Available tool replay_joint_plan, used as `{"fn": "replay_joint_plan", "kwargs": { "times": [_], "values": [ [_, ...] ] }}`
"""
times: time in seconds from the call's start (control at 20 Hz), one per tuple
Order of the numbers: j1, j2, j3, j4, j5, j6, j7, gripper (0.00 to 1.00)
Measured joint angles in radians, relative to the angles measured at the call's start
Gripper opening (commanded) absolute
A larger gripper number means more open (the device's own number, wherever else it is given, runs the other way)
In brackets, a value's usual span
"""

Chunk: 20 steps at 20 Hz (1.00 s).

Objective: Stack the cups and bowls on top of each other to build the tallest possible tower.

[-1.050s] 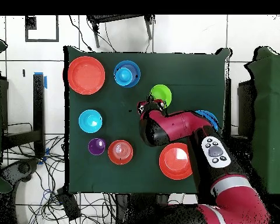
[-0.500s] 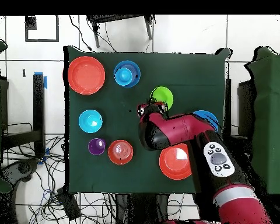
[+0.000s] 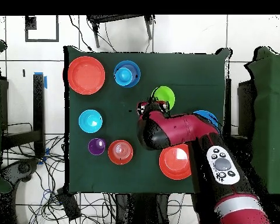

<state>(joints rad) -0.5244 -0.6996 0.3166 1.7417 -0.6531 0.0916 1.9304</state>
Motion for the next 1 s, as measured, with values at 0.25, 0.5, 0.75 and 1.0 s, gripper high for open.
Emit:
{"fn": "replay_joint_plan", "kwargs": {
  "times": [0.25,0.5,0.75,1.0],
  "values": [
    [0.0,-0.037,0.007,0.001,0.047,0.067,0.0,0.0],
    [0.0,-0.069,0.012,0.001,0.087,0.136,0.0,0.0],
    [0.004,-0.085,0.012,0.001,0.109,0.166,0.0,0.0],
    [0.028,-0.09,0.011,0.001,0.109,0.168,0.0,0.0]
  ]
}}
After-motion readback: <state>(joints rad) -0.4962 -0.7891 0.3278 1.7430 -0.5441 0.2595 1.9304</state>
